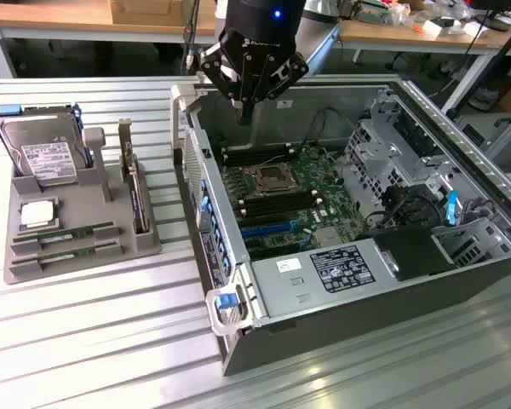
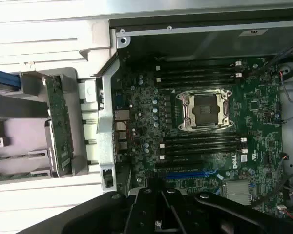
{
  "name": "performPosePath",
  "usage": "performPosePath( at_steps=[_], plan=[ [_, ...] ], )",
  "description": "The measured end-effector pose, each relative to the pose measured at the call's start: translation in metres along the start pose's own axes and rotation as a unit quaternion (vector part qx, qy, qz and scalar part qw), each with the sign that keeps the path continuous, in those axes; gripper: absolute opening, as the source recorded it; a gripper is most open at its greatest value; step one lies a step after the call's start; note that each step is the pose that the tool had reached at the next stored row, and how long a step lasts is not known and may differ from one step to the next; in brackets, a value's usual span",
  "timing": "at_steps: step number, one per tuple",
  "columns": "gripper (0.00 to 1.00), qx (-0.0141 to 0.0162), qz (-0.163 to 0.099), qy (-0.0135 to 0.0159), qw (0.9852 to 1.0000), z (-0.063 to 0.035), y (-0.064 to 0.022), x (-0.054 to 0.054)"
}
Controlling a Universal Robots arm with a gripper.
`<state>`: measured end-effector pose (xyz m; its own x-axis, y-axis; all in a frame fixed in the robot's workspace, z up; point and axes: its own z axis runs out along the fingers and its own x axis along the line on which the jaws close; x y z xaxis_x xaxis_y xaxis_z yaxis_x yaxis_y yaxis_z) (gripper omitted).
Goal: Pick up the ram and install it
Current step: 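Reach for the ram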
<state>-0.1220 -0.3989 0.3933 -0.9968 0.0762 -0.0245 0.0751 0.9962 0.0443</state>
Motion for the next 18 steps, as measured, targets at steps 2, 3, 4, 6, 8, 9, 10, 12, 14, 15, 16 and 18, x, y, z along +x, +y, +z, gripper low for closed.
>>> performPosePath(
  at_steps=[2,3,4,6,8,9,10,12,14,15,16,18],
  plan=[
    [0.11,0.0000,0.000,0.0000,1.0000,-0.0002,-0.0005,0.006],
    [0.11,0.0000,0.000,0.0000,1.0000,-0.0002,-0.0006,0.009],
    [0.11,0.0000,0.000,0.0000,1.0000,-0.0002,-0.0007,0.010],
    [0.11,0.0000,0.000,0.0000,1.0000,-0.0003,-0.0009,0.012],
    [0.11,0.0000,0.000,0.0000,1.0000,-0.0004,-0.0010,0.013],
    [0.11,0.0000,0.000,0.0000,1.0000,-0.0004,-0.0011,0.014],
    [0.11,0.0000,0.000,0.0000,1.0000,-0.0004,-0.0012,0.015],
    [0.11,0.0000,0.000,0.0000,1.0000,-0.0005,-0.0013,0.017],
    [0.11,0.0000,0.000,0.0000,1.0000,-0.0006,-0.0015,0.020],
    [0.11,0.0000,0.000,0.0000,1.0000,-0.0006,-0.0016,0.021],
    [0.11,0.0000,0.000,0.0000,1.0000,-0.0006,-0.0017,0.022],
    [0.11,0.0000,0.000,0.0000,1.0000,-0.0006,-0.0018,0.024]
  ],
)
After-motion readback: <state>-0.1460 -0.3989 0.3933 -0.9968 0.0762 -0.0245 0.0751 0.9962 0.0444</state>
